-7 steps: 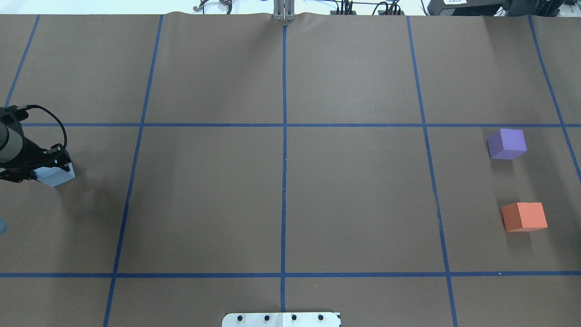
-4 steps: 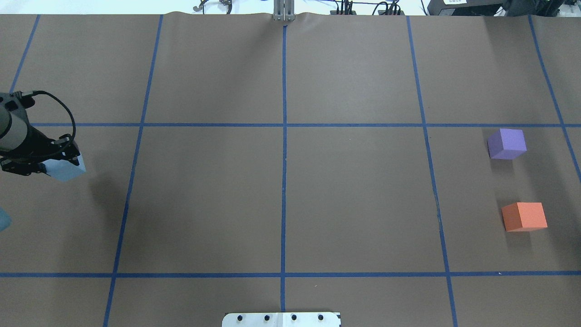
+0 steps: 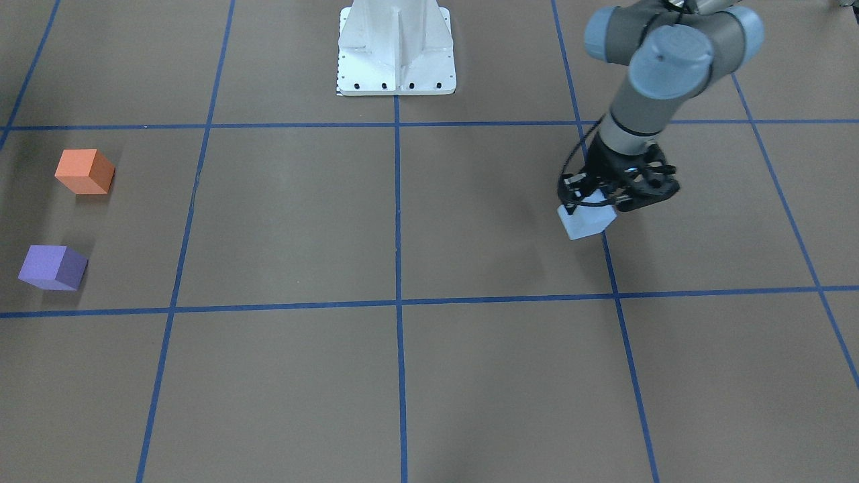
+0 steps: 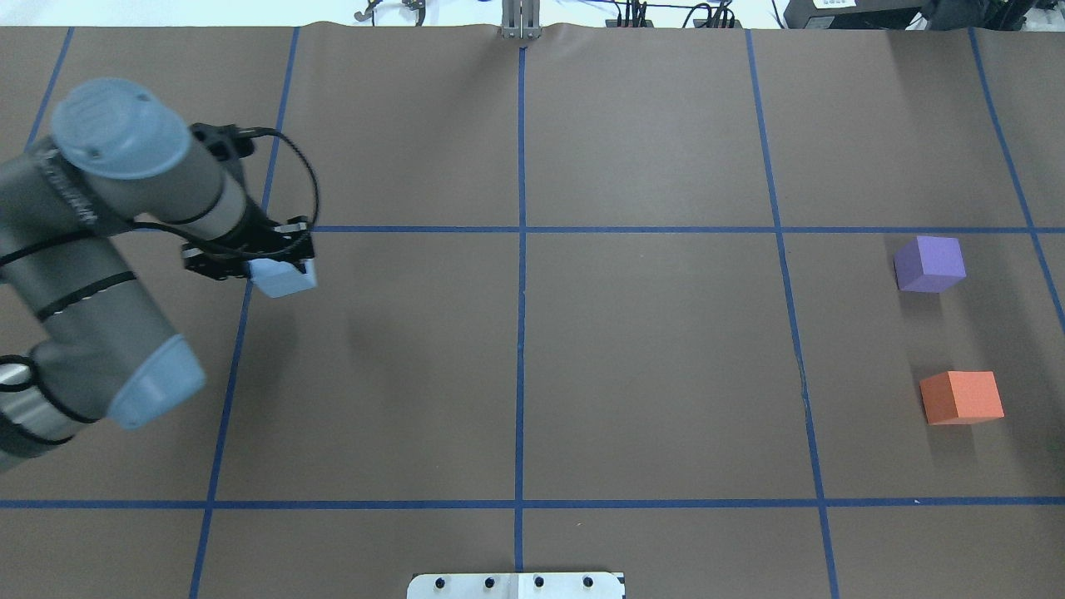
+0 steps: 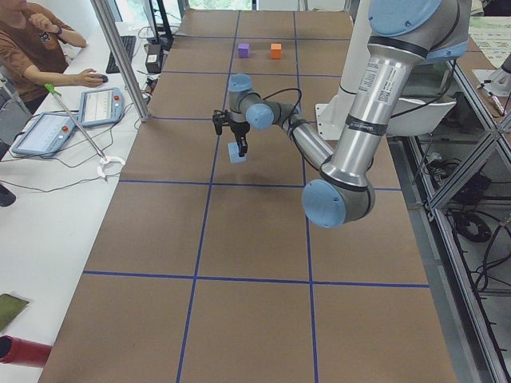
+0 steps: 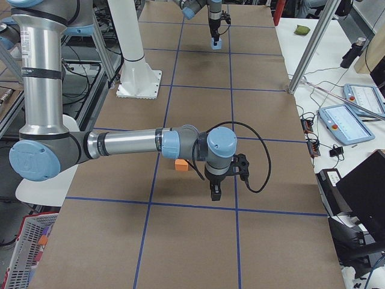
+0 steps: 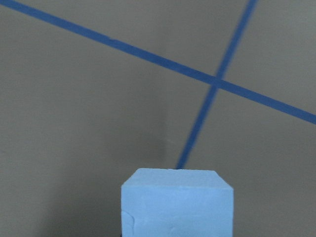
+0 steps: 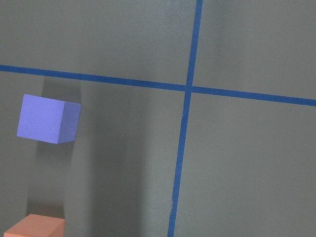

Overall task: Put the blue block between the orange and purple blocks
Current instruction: 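Carry the light blue cube with the left gripper to the table center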

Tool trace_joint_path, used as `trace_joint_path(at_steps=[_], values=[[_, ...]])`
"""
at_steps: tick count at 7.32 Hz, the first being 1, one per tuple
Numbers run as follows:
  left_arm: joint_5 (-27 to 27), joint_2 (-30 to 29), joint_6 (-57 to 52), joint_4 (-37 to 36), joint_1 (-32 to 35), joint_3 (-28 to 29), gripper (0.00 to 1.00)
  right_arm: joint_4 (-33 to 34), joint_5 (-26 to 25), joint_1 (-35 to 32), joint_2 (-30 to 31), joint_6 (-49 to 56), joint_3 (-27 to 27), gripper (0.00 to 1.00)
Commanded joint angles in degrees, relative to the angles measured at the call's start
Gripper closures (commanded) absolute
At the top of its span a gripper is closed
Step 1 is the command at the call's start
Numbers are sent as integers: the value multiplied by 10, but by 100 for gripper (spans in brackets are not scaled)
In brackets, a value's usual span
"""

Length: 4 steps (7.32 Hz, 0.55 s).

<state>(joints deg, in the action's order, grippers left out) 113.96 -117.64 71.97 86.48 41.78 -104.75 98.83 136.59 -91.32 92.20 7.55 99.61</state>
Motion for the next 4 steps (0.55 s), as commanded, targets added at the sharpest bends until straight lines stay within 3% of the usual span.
trace_joint_path(at_steps=[1,3,4], values=[[-78,-181,-26,-48,-76,115,100,0,1,0,-1,-8,1,0],[-80,-319,-26,-20,-85,292,100,-1,7,0,-1,-11,4,0],[-80,-329,-26,42,-86,343,100,0,8,0,-1,-17,0,0]])
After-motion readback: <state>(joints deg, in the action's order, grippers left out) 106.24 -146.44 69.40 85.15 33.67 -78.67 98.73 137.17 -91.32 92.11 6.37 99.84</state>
